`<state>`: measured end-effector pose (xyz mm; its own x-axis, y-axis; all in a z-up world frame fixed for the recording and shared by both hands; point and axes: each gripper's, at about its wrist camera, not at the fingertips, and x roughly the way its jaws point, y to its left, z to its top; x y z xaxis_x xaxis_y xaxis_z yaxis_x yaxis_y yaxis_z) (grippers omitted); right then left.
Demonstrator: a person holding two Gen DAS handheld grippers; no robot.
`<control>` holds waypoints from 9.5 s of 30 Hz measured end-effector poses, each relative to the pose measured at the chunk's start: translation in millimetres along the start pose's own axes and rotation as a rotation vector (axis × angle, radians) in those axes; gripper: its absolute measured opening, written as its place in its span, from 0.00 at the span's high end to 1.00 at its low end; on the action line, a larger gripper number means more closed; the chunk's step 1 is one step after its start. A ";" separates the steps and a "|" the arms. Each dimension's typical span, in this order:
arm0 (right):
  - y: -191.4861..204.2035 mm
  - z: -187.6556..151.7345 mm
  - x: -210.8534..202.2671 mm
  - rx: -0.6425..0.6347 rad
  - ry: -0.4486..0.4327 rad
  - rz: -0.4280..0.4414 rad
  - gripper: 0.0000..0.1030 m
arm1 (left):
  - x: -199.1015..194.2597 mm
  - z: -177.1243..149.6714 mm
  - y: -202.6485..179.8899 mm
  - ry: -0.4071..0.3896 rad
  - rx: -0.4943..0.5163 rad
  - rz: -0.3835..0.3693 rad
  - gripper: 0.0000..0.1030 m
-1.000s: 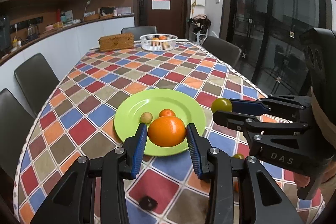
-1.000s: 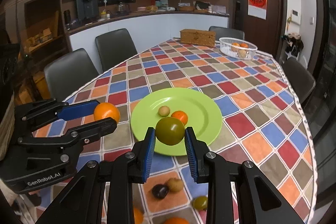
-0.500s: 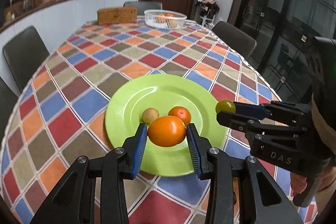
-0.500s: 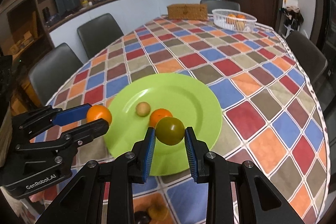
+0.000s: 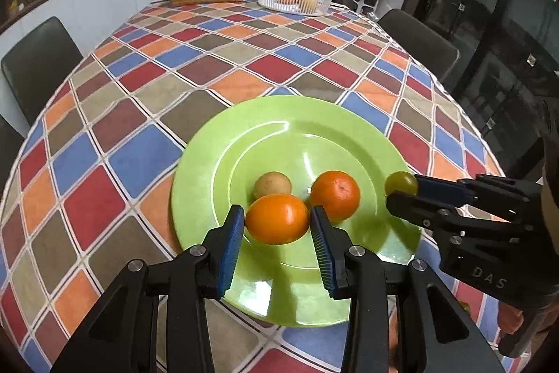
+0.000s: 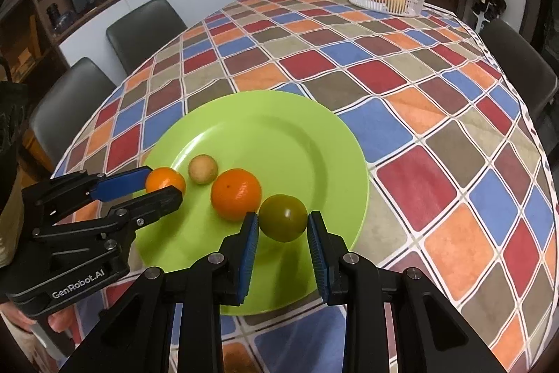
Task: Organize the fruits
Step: 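Carry the tangerine and lime onto the green plate and release both, then withdraw both open grippers from the plate toward the remaining fruits, then close the left gripper on a tangerine while the right gripper grasps an orange, then carry the tangerine and orange onto the green plate and open both grippers, then withdraw both open grippers from the plate toward the dark plums, then grasp a dark plum with the left gripper while the right gripper grasps another plum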
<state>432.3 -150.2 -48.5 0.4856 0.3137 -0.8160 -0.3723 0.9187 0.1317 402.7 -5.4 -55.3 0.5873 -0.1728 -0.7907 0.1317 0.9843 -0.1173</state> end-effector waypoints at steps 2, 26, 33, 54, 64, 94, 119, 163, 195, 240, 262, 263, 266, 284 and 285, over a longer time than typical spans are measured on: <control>-1.0 -0.3 0.6 0.006 0.008 -0.001 0.69 | -2.3 0.6 -0.8 -0.003 0.005 0.002 0.58; 30.2 -34.3 -122.3 -0.084 -0.214 -0.024 0.47 | -124.6 -27.9 -42.9 -0.136 0.111 0.064 0.39; 35.9 -57.8 -157.5 -0.102 -0.267 -0.036 0.37 | -165.1 -51.1 -57.0 -0.205 0.134 0.085 0.26; 49.2 -135.3 -202.1 -0.201 -0.329 -0.069 0.31 | -206.6 -129.1 -92.1 -0.280 0.195 0.072 0.21; 47.8 -164.6 -194.1 -0.251 -0.301 -0.081 0.31 | -193.8 -154.7 -104.7 -0.291 0.282 0.060 0.21; 34.0 -188.7 -110.2 -0.294 -0.067 -0.028 0.41 | -102.8 -181.7 -104.1 -0.090 0.384 -0.063 0.32; 25.0 -178.5 -81.9 -0.217 -0.025 0.033 0.55 | -75.2 -172.4 -98.3 0.015 0.271 -0.159 0.65; 54.3 -130.8 -162.1 -0.158 -0.283 0.050 0.60 | -171.9 -129.5 -81.2 -0.258 0.211 -0.084 0.66; 19.3 5.1 -73.4 -0.063 -0.201 0.038 0.60 | -60.5 9.6 -18.0 -0.168 0.057 -0.111 0.66; 27.6 -9.2 -115.4 -0.033 -0.254 -0.056 0.53 | -126.6 -5.2 -26.2 -0.214 0.058 0.035 0.53; 77.8 -80.1 -156.3 -0.035 -0.276 -0.076 0.46 | -192.0 -87.6 -13.5 -0.260 0.082 0.096 0.33; 79.6 -83.0 -155.4 -0.031 -0.272 -0.075 0.46 | -191.4 -91.0 -12.4 -0.257 0.082 0.098 0.33; 81.6 -91.6 -148.3 -0.014 -0.248 -0.063 0.46 | -189.0 -99.4 -9.3 -0.242 0.080 0.098 0.32; 77.4 -135.9 -96.9 0.047 -0.103 -0.060 0.46 | -143.3 -140.4 -5.6 -0.129 0.105 0.066 0.32; 76.2 -137.3 -94.2 0.051 -0.096 -0.060 0.46 | -140.1 -141.4 -5.3 -0.121 0.105 0.063 0.32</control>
<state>249.6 -142.7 -38.8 0.5798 0.2775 -0.7661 -0.3012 0.9466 0.1149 206.8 18.6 -28.8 0.6882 -0.1200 -0.7155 0.1706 0.9853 -0.0012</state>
